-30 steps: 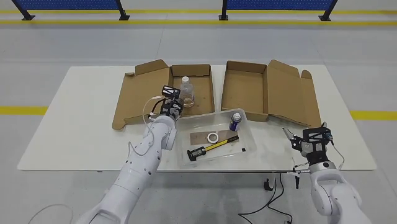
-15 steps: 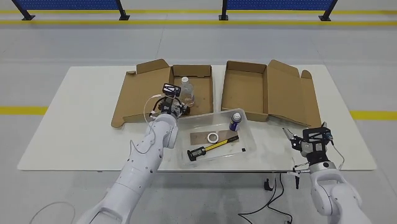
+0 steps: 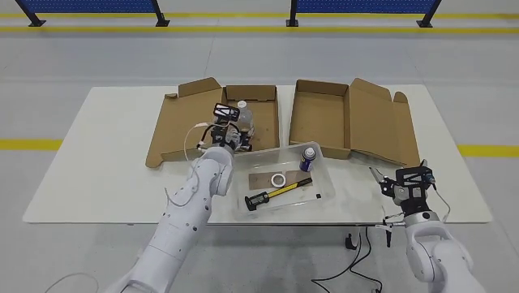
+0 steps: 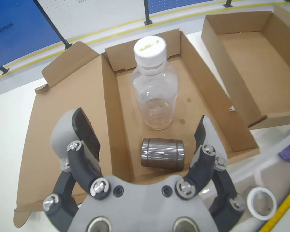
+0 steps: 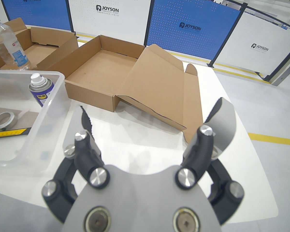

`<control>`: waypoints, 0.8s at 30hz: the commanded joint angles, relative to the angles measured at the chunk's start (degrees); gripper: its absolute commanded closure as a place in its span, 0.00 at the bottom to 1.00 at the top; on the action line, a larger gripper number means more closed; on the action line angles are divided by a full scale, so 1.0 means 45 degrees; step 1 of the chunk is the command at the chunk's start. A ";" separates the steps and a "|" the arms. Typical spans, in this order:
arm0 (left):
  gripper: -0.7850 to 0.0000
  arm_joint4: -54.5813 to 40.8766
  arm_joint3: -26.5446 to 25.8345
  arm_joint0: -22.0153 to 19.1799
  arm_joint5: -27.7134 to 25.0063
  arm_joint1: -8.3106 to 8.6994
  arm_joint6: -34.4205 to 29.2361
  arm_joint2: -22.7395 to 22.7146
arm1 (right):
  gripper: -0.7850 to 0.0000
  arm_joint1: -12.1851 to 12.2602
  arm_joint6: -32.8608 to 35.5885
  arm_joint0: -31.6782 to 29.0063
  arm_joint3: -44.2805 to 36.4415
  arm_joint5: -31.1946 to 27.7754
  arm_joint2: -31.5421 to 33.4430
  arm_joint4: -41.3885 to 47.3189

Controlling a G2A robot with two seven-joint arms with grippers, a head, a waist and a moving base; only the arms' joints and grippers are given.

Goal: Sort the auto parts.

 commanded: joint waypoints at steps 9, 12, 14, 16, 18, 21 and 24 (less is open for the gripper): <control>0.00 0.0138 -0.3939 0.2839 -0.1621 0.0585 0.0571 -0.1913 | 0.00 0.0000 0.0000 0.0000 0.0000 0.0000 0.0000 0.0000; 0.00 -0.0107 -0.4863 0.3757 -0.1824 0.0717 0.0700 -0.2582 | 0.00 0.0000 0.0000 0.0000 0.0000 0.0000 0.0000 0.0000; 0.00 -0.0173 -0.5396 0.4339 -0.1878 0.0794 0.0873 -0.2997 | 0.00 0.0000 0.0000 0.0000 0.0000 0.0000 0.0000 0.0000; 0.00 -0.0205 -0.5869 0.4862 -0.1872 0.0858 0.1087 -0.3368 | 0.00 0.0000 0.0000 0.0000 0.0000 0.0000 0.0000 0.0000; 0.00 -0.0018 -0.6214 0.5297 -0.1905 0.0920 0.1340 -0.3646 | 0.00 0.0000 0.0000 0.0000 0.0000 0.0000 0.0000 0.0000; 0.00 0.0177 -0.6502 0.5795 -0.1849 0.0988 0.1642 -0.3994 | 0.00 0.0000 0.0000 0.0000 0.0000 0.0000 0.0000 0.0000; 0.00 0.0227 -0.6691 0.6122 -0.1661 0.1030 0.1807 -0.4300 | 0.00 0.0000 0.0000 0.0000 0.0000 0.0000 0.0000 0.0000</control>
